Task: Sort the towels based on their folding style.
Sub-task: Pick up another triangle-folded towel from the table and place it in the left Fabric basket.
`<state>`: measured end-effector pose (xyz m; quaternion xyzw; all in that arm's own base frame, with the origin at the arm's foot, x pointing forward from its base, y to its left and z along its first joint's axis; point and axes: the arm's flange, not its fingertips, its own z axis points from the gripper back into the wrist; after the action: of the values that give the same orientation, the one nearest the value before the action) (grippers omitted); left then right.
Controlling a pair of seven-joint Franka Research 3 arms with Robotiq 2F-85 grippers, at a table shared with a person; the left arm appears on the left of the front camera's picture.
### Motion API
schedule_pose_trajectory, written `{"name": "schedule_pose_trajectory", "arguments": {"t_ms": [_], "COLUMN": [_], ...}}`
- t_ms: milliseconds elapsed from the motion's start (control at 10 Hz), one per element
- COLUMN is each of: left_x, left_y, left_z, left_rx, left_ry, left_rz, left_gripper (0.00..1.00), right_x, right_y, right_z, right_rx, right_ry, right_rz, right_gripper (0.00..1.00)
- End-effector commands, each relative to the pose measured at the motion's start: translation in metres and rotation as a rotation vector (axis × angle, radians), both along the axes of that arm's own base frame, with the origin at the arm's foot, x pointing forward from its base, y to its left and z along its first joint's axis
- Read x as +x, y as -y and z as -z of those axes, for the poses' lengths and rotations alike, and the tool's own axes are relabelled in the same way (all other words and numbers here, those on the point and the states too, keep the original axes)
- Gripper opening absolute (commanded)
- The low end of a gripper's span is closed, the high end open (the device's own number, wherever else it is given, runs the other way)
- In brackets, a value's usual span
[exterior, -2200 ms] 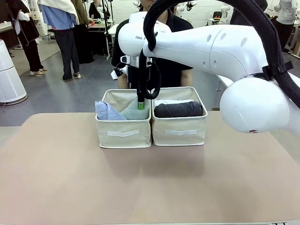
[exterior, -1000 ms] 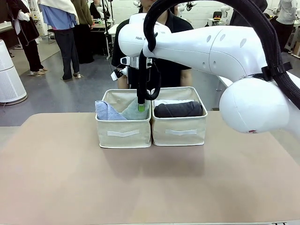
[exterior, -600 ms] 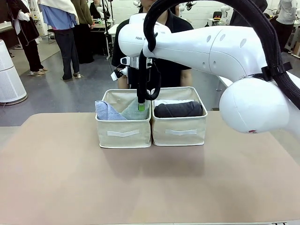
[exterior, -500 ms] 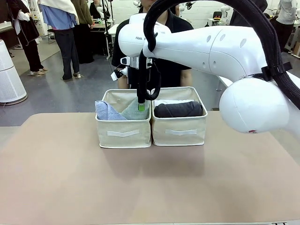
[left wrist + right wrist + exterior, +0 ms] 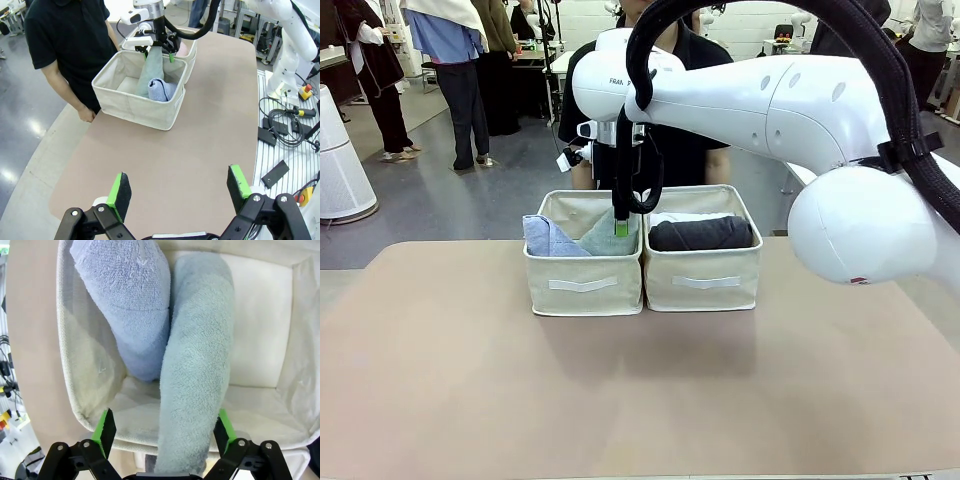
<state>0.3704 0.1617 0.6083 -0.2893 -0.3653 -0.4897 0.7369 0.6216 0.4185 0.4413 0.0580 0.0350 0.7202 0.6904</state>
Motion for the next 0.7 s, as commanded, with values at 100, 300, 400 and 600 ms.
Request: {"name": "schedule_pose_trajectory", "arguments": {"t_ms": [100,300,400,600], "left_x": [0.0,0.0,0.0,0.0], "left_y": [-0.001,-0.001,-0.001,-0.001], "left_z": [0.0,0.0,0.0,0.0], "left_rx": [-0.014,-0.014,-0.014,-0.014], "left_ry": [0.014,0.014,0.014,0.014], "left_rz": [0.012,0.012,0.012,0.012], "left_gripper": [1.0,1.0,1.0,1.0], "right_x": [0.006,0.008,0.008,0.008], "right_y": [-0.001,-0.001,-0.001,-0.001], "right_z": [-0.022,-0.038,-0.045,-0.055], "right_rx": [0.021,0.025,0.03,0.038], "right_ry": [0.011,0.048,0.065,0.081], "right_rz": [0.015,0.013,0.013,0.009], "right_gripper": [1.0,1.0,1.0,1.0]}}
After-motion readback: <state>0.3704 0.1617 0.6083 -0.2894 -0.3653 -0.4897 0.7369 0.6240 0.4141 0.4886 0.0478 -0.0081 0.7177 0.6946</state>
